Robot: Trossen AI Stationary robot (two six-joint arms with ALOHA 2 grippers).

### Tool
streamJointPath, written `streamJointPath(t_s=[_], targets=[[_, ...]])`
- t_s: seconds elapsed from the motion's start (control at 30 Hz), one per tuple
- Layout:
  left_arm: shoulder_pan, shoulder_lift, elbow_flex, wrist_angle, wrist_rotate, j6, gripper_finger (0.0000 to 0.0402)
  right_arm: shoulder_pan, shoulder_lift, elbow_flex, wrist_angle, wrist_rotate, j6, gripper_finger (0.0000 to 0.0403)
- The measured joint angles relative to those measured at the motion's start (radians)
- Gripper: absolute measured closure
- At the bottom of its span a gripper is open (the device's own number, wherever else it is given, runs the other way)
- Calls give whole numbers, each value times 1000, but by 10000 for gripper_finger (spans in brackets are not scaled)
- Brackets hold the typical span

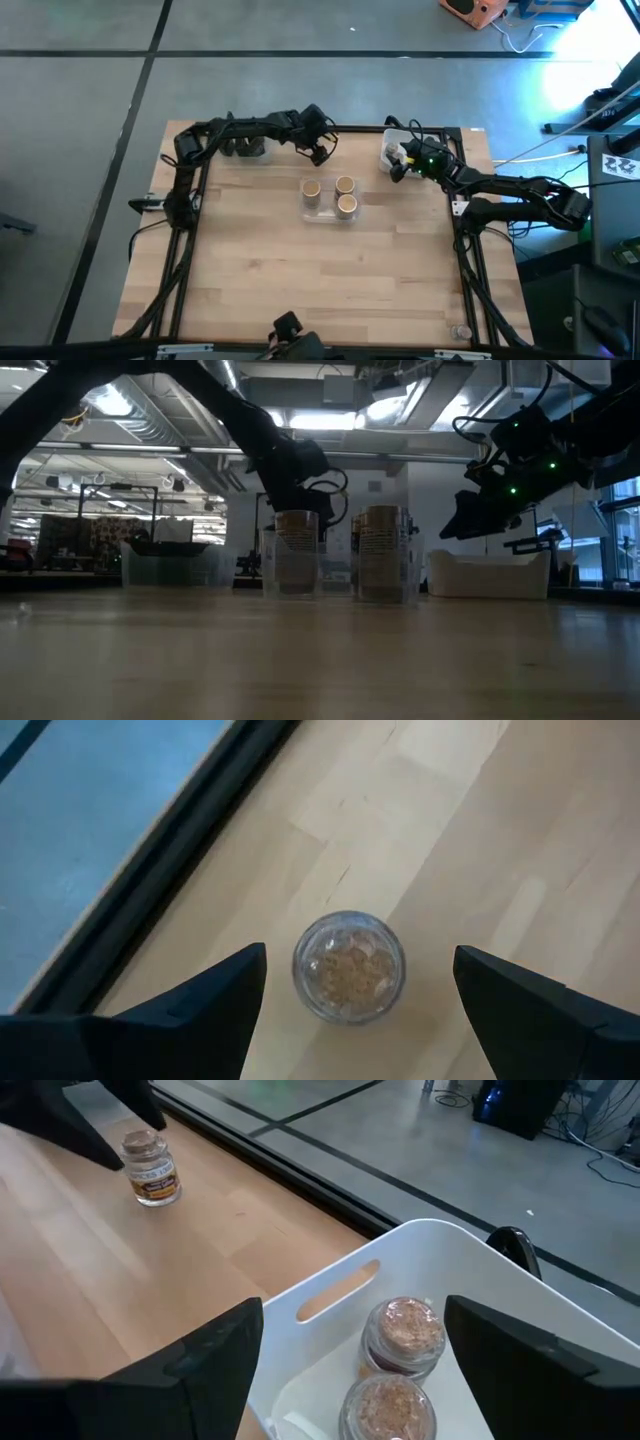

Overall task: Sort spices by type
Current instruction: Put the brown seasoning bottle into the white bin

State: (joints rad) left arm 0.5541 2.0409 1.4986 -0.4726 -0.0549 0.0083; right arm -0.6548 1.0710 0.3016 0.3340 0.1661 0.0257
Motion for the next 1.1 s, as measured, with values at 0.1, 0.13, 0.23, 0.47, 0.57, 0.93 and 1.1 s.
streamJointPath(t_s=[0.1, 0.13, 0.23, 0.47, 0.57, 0.93, 1.1], targets=[[1, 12, -1, 3, 1, 5, 103, 0, 0, 0, 1, 0, 0, 93], [1, 12, -1, 5, 2, 5, 110, 0, 0, 0, 1, 0, 0, 93], [2, 13, -1, -2, 2, 8, 138, 0, 0, 0, 1, -1, 1, 93], [2, 25, -1, -3, 3, 64, 214, 0, 0, 0, 1, -1, 7, 93], [5, 32, 0, 5, 1, 84, 232, 0, 0, 0, 1, -1, 7, 93], [-40, 23, 15, -8, -1, 172, 243, 1, 0, 0, -24, -2, 6, 93], [-87, -29, 41, 1, -9, 190, 245, 1, 0, 0, -21, -2, -19, 93]])
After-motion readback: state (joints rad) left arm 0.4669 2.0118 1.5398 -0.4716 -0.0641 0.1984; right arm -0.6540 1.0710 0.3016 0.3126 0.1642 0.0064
